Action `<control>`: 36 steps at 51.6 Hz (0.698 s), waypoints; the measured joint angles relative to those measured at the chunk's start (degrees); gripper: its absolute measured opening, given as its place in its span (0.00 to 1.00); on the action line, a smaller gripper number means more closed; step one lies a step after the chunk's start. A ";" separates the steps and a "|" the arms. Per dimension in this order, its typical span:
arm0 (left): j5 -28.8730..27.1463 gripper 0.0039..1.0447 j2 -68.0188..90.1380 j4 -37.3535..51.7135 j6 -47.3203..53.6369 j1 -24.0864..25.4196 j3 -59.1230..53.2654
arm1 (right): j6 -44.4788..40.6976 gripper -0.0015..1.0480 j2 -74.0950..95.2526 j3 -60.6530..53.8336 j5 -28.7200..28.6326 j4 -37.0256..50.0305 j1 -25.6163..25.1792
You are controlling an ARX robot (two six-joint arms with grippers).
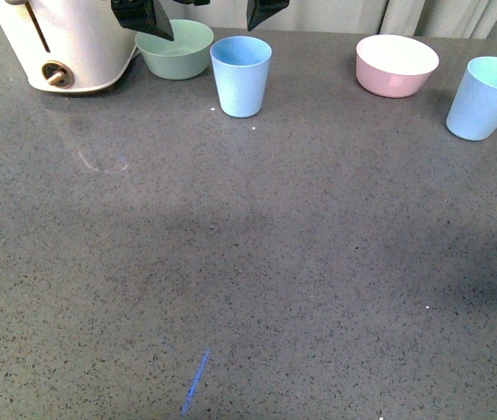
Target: Stack blue cups with both arms
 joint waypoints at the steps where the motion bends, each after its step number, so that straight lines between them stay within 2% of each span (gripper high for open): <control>1: -0.07 0.92 0.07 -0.04 0.00 -0.04 0.07 | 0.00 0.91 0.00 0.00 0.00 0.00 0.00; 12: -1.05 0.92 3.08 -1.88 -0.24 -0.07 3.02 | 0.00 0.91 0.00 0.00 0.02 0.00 0.00; 25: -0.98 0.92 10.40 -5.95 -0.09 0.72 13.29 | 0.00 0.91 0.00 0.00 0.00 0.00 0.00; 36: -0.92 0.92 12.74 -6.75 0.04 0.90 15.54 | 0.00 0.91 0.00 0.00 0.02 0.00 0.00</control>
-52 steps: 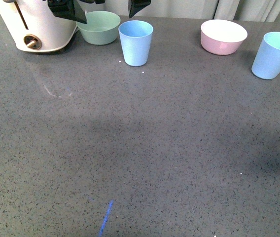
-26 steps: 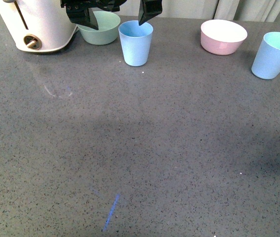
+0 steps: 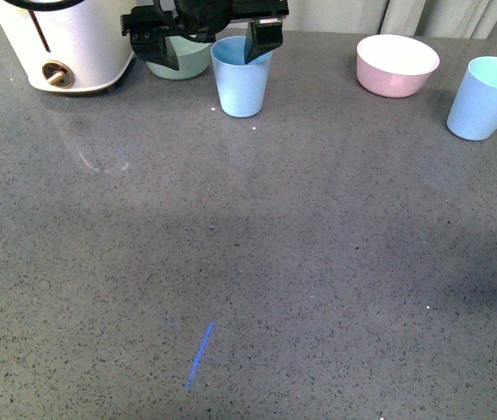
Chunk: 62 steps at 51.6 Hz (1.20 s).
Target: Stack blue cups with both arms
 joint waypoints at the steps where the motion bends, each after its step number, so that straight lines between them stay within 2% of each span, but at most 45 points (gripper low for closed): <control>1: 0.02 0.92 0.15 -0.13 0.00 0.00 0.28 | 0.00 0.91 0.00 0.00 0.00 0.00 0.00; 8: 0.20 0.89 1.27 -1.20 0.09 -0.02 2.67 | 0.00 0.91 0.00 0.00 0.00 0.00 0.00; 16: 0.35 0.62 1.57 -1.77 0.00 -0.02 2.99 | 0.02 0.91 0.00 0.00 0.00 0.00 0.00; 24: 0.57 0.43 2.34 -2.71 -0.07 -0.02 4.15 | 0.00 0.91 0.00 0.00 0.00 0.00 0.00; 36: 1.25 0.01 3.06 -3.85 -0.37 -0.24 5.75 | 0.02 0.91 0.00 0.00 -0.02 0.00 0.00; 50: 1.09 0.02 0.37 -3.41 -0.26 -0.76 1.88 | 0.00 0.91 0.00 0.00 0.00 0.00 0.00; 62: 3.17 0.02 -10.84 0.87 -0.74 -2.38 -12.41 | 0.00 0.91 0.00 0.00 0.00 0.00 0.00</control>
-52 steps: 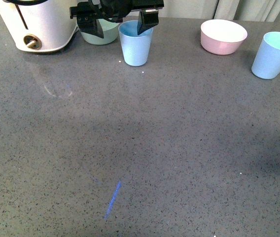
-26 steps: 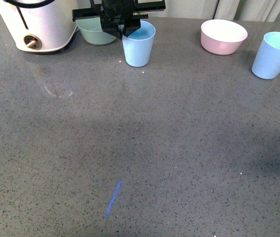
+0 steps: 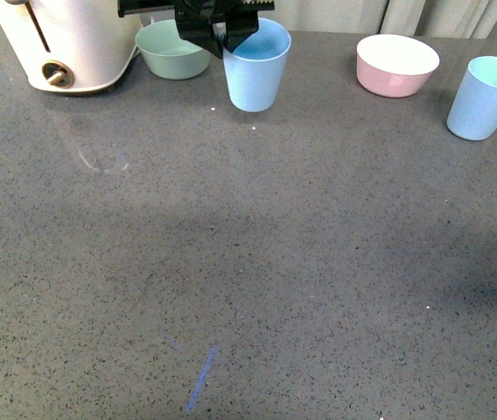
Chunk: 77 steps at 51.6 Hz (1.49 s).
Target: Stack blue cups with both arms
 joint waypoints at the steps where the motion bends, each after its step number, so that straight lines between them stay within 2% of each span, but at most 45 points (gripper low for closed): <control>1: 0.33 0.02 -1.29 0.55 -0.20 -0.24 -1.62 | 0.00 0.91 0.00 0.00 0.00 0.00 0.00; 12: 1.81 0.02 -10.14 5.49 -1.31 -2.75 -14.38 | 0.00 0.91 0.00 0.00 0.00 0.00 0.00; 24: 1.92 0.02 -12.17 9.03 -1.40 -5.22 -22.97 | 0.00 0.91 0.00 0.00 0.00 0.00 0.00; 56: 2.16 0.02 -14.01 11.50 -2.78 -10.88 -31.98 | 0.00 0.91 0.00 0.00 0.00 0.00 0.00; 66: 2.86 0.34 -14.01 11.93 -2.67 -10.62 -31.02 | 0.00 0.91 0.00 0.00 0.00 0.00 0.00; 74: 3.28 0.53 -14.01 12.28 -2.47 -10.62 -30.67 | 0.00 0.91 0.00 0.00 0.00 0.00 0.00; 77: 3.30 0.65 -14.03 12.44 -2.45 -10.54 -30.67 | 0.00 0.91 0.00 0.00 0.00 0.00 0.00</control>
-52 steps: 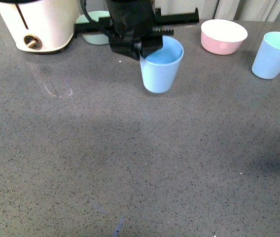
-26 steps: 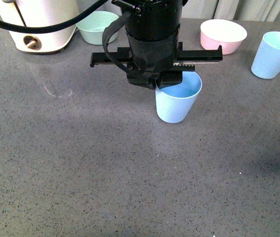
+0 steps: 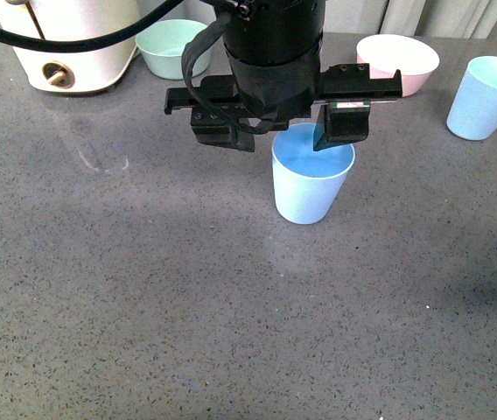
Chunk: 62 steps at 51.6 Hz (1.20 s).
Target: Stack blue cups with both arms
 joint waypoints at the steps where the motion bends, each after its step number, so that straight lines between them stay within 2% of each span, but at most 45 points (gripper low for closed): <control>1: 0.00 0.68 -0.02 0.02 -0.02 0.04 0.00 | 0.00 0.91 0.00 0.00 0.00 0.00 0.00; 5: 0.02 0.77 -0.31 0.04 -0.02 0.22 0.00 | 0.00 0.91 0.00 0.00 0.00 0.00 0.00; 10: 0.48 0.93 -3.37 0.15 -0.09 0.57 -1.53 | 0.00 0.91 0.00 0.00 0.00 0.00 0.00; 25: 0.92 0.92 -12.55 1.40 0.17 2.14 -3.96 | 0.00 0.91 0.00 0.00 0.00 0.00 0.00; 35: 0.74 0.92 -17.20 7.91 2.40 7.85 -8.33 | 0.02 0.91 0.00 0.00 0.00 0.00 0.00; 36: -1.03 0.90 -17.84 10.78 4.22 8.61 -9.81 | 0.00 0.91 0.00 0.00 0.00 0.00 0.00; 38: -7.63 0.84 -19.89 22.99 8.26 10.64 -15.80 | 0.00 0.91 0.00 0.00 0.00 0.00 0.00; 40: -11.41 0.77 -22.38 35.06 14.01 13.11 -22.62 | 0.02 0.91 0.00 0.00 -0.02 0.00 0.00; 41: -11.61 0.75 -23.12 38.07 15.26 13.81 -24.41 | 0.00 0.91 0.00 0.00 0.00 0.00 0.00; 43: -10.53 0.66 -27.08 52.65 20.48 17.51 -33.18 | 0.00 0.91 0.00 0.00 0.02 0.00 0.00; 46: -9.46 0.54 -33.07 66.14 24.44 21.55 -42.66 | 0.02 0.91 0.00 0.00 0.02 0.00 0.00; 51: -7.50 0.37 -40.35 74.44 27.28 24.13 -51.87 | 0.00 0.91 0.00 0.00 -0.07 0.00 0.00; 58: -4.26 0.10 -45.72 77.00 28.74 26.05 -63.14 | 0.00 0.91 0.00 0.00 -0.02 0.00 0.00; 61: -3.32 0.01 -47.41 77.42 28.83 26.69 -65.81 | 0.00 0.91 0.00 0.00 0.00 0.00 0.00; 62: -3.23 0.02 -48.17 77.57 28.83 26.93 -66.73 | 0.00 0.91 0.00 0.00 0.02 0.00 0.00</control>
